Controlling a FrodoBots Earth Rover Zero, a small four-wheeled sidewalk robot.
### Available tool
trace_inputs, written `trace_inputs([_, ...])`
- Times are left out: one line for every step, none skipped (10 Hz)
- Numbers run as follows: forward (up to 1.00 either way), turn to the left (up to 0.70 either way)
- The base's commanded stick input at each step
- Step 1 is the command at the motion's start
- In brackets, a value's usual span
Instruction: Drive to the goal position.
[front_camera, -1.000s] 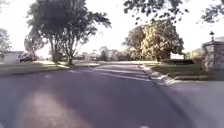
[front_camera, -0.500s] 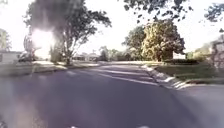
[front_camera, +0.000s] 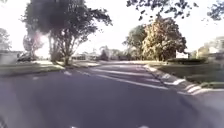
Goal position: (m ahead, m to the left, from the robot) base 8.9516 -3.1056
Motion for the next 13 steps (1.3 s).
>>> trace_inputs([0.73, 0.00])
trace_inputs([0.73, 0.00])
trace_inputs([0.73, 0.00])
trace_inputs([0.81, 0.00])
trace_inputs([0.85, 0.00])
trace_inputs([0.96, 0.00])
trace_inputs([0.96, 0.00])
trace_inputs([0.96, 0.00])
trace_inputs([0.73, 0.00])
trace_inputs([0.17, 0.00])
trace_inputs([0.07, 0.00])
trace_inputs([0.06, 0.00])
trace_inputs([0.96, 0.00])
